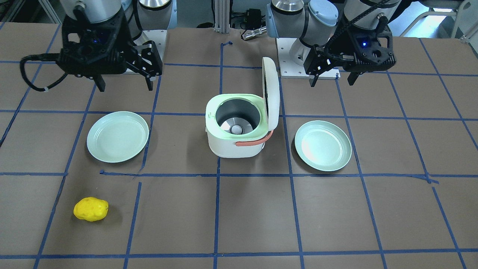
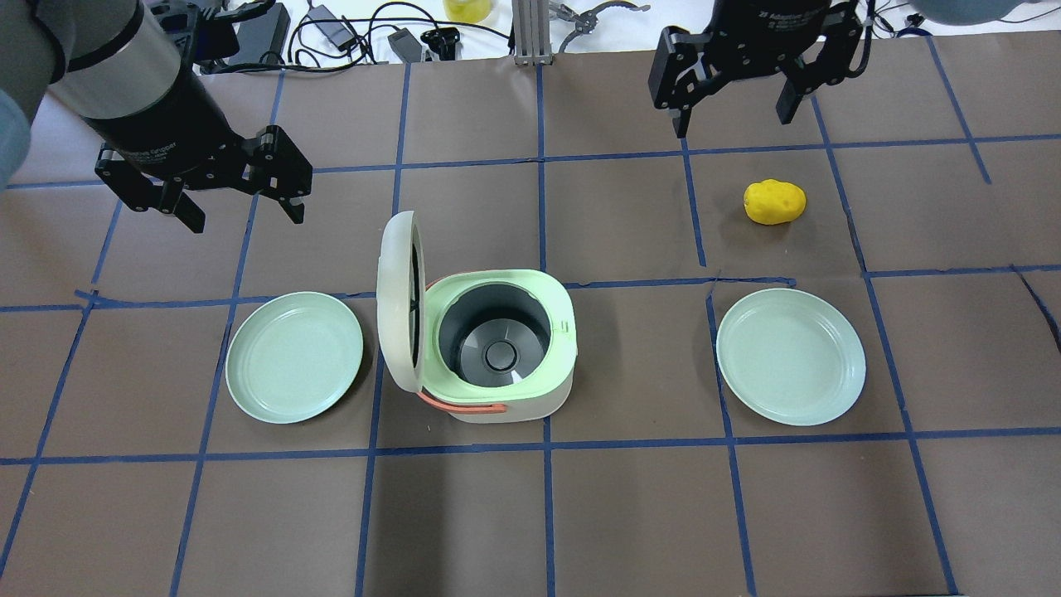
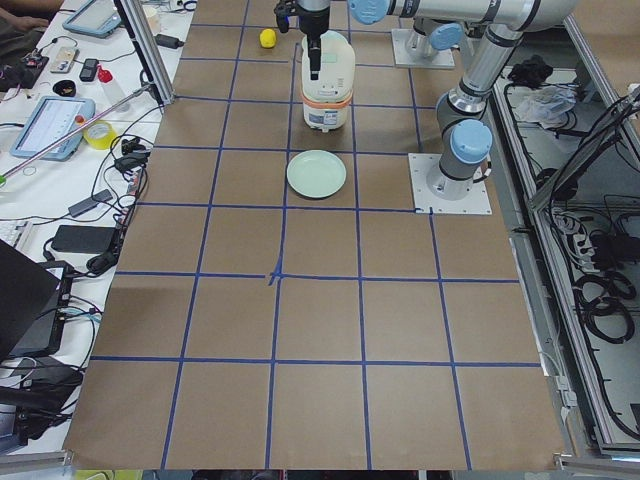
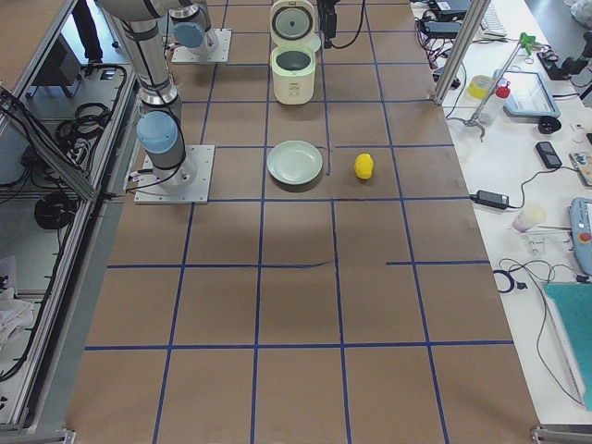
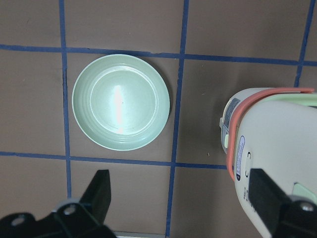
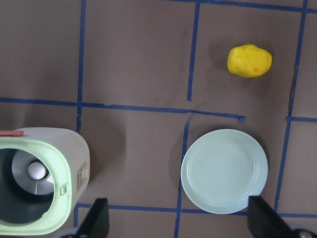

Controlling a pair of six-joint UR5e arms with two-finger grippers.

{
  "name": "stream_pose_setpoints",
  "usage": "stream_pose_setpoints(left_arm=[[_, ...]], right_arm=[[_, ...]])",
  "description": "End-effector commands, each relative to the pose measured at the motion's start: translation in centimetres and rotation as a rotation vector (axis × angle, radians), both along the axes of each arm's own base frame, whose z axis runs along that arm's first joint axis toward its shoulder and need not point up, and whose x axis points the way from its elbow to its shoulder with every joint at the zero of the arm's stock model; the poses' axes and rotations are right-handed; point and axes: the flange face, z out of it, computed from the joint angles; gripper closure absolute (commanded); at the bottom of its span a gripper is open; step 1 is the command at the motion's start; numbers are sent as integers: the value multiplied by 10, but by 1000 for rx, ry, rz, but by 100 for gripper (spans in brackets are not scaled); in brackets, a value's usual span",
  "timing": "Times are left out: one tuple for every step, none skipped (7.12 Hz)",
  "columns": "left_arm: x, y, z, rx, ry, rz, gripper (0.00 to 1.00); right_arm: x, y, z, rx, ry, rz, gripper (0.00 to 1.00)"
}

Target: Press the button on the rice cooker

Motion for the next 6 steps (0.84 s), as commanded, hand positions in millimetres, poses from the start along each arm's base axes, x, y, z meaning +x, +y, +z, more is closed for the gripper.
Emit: stream_pose_setpoints(left_arm=[[0, 0, 0, 0, 0, -1, 0], [0, 0, 0, 0, 0, 0, 0], [0, 0, 1, -1, 0, 0, 0], [0, 0, 0, 0, 0, 0, 0], [0, 0, 0, 0, 0, 0, 0], [0, 0, 0, 0, 0, -1, 0]], right_arm=[[-20, -14, 10, -80, -21, -82, 0], [-20, -19, 11, -118, -51, -133, 0], [-19, -16, 5, -93, -45, -133, 0], [-16, -14, -3, -74, -49, -131, 0], [-14, -14, -14, -58, -70, -131, 0], [-15, -11, -15, -47, -64, -132, 0]])
